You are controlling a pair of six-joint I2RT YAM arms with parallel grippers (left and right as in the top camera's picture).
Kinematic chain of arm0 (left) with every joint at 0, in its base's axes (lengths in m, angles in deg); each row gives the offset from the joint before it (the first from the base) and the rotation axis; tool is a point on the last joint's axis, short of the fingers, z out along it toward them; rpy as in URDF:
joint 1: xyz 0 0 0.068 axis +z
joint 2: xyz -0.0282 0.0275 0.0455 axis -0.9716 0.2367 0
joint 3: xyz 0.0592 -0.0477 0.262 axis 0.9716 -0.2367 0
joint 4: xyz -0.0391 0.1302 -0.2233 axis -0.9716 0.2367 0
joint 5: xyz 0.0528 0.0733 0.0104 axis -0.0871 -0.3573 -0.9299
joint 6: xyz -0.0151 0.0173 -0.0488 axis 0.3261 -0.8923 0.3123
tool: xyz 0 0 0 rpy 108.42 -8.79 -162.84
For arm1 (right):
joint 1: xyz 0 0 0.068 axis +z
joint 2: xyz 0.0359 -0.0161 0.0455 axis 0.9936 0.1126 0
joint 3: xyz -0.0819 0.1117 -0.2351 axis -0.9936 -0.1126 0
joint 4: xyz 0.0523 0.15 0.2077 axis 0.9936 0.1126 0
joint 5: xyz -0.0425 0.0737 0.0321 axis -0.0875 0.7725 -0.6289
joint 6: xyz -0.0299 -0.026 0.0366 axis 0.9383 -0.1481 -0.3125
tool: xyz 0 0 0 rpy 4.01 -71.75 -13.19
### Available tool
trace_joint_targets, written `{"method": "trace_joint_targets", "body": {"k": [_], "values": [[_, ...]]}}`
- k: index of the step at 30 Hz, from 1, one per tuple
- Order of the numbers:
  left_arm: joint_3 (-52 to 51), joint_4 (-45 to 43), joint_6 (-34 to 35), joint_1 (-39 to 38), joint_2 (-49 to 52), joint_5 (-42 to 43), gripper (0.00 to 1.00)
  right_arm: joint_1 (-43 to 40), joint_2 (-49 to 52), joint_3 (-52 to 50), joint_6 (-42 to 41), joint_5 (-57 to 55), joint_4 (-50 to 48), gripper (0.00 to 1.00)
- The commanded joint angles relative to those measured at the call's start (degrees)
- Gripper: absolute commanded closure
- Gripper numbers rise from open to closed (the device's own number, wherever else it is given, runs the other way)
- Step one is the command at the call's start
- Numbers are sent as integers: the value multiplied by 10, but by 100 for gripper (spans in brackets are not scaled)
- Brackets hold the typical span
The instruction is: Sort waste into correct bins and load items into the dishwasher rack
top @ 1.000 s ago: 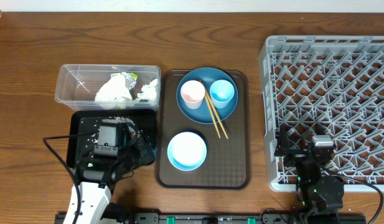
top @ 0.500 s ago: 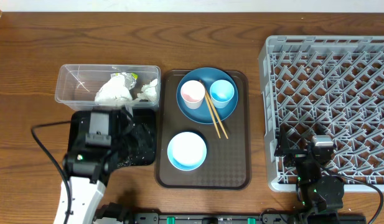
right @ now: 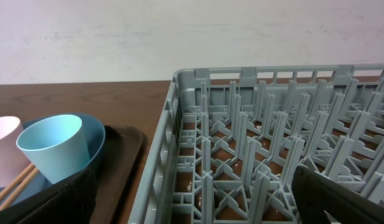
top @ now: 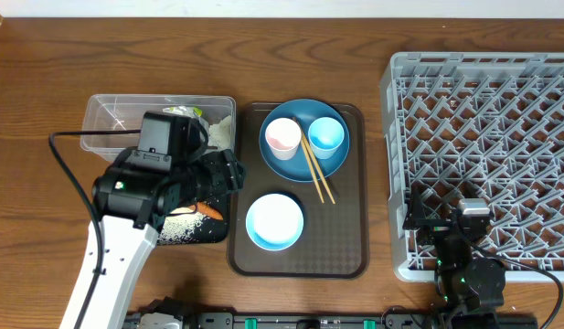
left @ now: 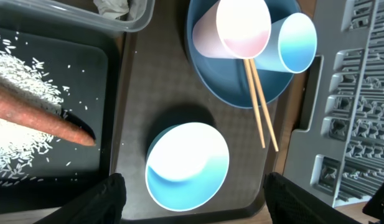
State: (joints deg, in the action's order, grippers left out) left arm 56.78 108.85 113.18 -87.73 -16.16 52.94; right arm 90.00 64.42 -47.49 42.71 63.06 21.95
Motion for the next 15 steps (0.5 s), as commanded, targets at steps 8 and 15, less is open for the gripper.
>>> {"method": "trace_joint_targets", "body": {"k": [8,15], "values": [[6,17,-6,-2,3,-1,15,5,0,-1,3,-4,2,1],[6,23,-6,-2,3,-1,13,5,0,-1,3,-4,2,1]]}}
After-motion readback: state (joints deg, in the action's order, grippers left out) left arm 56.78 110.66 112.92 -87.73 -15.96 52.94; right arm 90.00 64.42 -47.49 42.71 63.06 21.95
